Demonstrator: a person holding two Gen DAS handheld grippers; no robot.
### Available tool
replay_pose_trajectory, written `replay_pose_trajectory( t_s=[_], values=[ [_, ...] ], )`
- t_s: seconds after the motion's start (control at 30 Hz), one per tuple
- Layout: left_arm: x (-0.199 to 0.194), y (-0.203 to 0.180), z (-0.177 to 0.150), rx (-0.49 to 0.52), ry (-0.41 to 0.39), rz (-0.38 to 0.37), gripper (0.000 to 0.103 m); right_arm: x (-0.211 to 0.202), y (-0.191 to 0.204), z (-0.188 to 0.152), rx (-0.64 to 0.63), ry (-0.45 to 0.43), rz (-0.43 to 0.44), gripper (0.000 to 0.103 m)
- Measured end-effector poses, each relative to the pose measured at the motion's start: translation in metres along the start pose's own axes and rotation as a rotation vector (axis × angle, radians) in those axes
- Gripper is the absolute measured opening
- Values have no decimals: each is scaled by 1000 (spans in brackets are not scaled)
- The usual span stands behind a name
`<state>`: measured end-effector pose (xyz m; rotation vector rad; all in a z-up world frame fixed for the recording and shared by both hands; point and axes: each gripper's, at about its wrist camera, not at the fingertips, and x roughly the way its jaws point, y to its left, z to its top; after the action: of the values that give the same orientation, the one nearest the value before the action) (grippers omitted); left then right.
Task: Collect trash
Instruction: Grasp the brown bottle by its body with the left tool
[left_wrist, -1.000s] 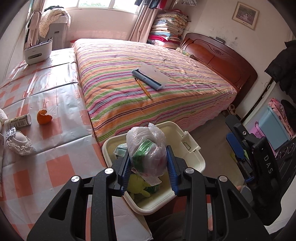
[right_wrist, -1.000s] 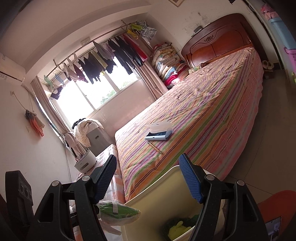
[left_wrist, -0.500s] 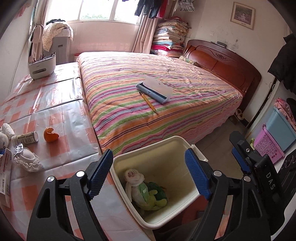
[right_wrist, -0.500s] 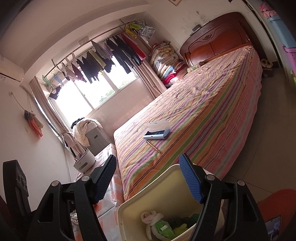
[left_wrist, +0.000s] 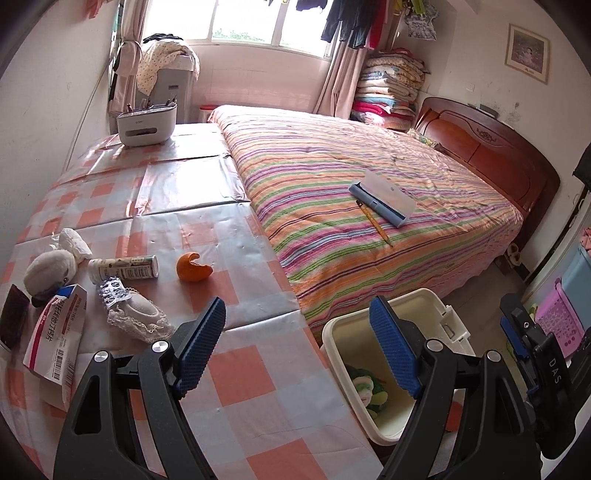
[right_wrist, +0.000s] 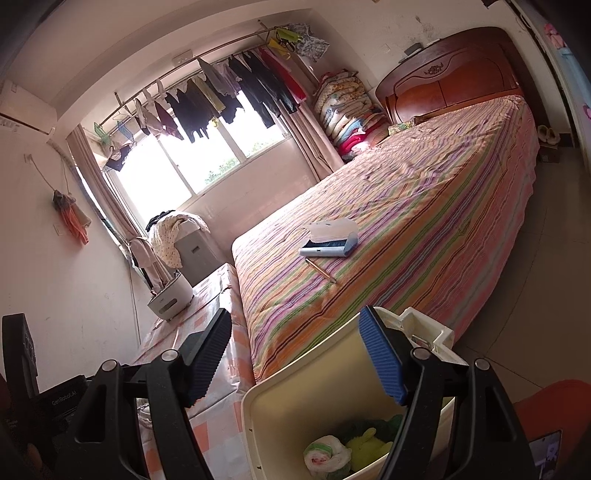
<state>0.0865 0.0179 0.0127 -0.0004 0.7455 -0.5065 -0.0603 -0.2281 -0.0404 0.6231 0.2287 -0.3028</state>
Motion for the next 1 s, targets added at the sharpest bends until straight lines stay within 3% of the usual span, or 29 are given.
replay_pose_trajectory(
  t_s=[0.1,0.4,0.63,0.83,1.0],
  values=[
    [-10,26,0,-22,-14,50,84,3,8,-4,-22,17,4,70],
    [-46,121,6,-70,-25,236,84,17,33,-21,-73,84,30,72],
    [-64,216,9,6,46,450,84,25,48,-33,-103,135,55,72],
    [-54,298,-7,-112,171,447,84,31,61,-44,-137,169,74,72],
    [-39,328,-15,-151,232,459,82,33,72,-52,-167,187,85,72]
  ],
)
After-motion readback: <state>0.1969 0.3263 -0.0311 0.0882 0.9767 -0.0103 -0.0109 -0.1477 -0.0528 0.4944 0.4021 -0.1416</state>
